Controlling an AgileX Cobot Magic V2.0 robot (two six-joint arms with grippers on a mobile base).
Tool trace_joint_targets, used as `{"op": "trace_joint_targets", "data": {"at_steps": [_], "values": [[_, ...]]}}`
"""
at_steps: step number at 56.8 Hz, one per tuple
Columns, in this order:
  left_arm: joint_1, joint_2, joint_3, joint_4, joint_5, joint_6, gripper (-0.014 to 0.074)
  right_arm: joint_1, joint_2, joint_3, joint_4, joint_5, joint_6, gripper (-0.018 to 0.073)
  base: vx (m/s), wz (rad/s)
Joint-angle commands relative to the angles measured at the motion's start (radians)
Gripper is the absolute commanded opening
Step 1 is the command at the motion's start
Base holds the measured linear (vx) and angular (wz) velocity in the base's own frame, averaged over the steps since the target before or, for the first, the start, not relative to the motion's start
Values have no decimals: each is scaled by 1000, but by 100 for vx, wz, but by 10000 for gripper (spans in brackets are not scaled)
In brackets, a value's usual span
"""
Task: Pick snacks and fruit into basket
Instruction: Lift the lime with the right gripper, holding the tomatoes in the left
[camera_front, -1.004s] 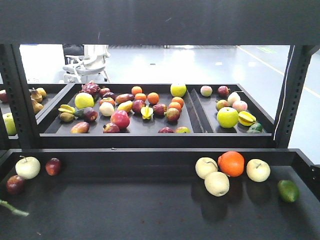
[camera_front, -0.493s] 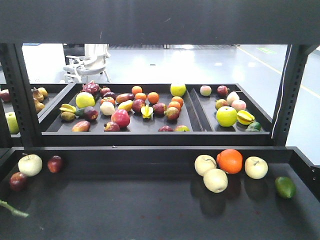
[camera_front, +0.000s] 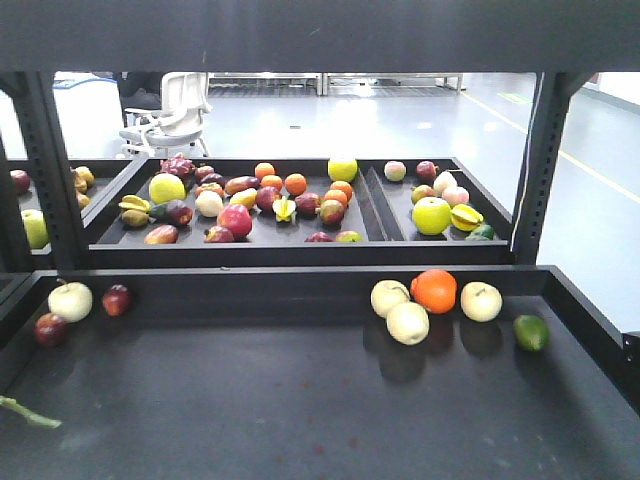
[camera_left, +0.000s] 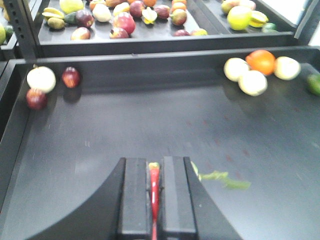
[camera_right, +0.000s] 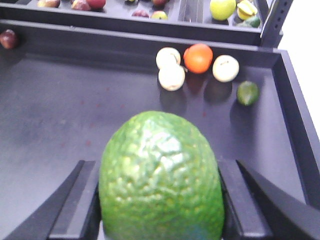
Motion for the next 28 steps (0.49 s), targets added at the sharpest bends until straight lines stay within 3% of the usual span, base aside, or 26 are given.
{"op": "trace_joint_targets", "data": {"at_steps": [1, 17, 24, 28], "values": [[1, 0, -29, 2, -90, -7, -6, -1, -3, -29, -14, -76, -6, -7, -28, 2], [0, -57, -29, -9, -34, -7, -6, -2, -58, -29, -8, -15, -6, -7, -31, -2], [0, -24, -29, 19, -61, -7, -6, -3, -38, -29, -61, -8, -6, -7, -27, -10], [0, -23, -29, 21, -56, -7, -6, -3, -45, -29, -40, 8, -6, -7, -28, -3]]}}
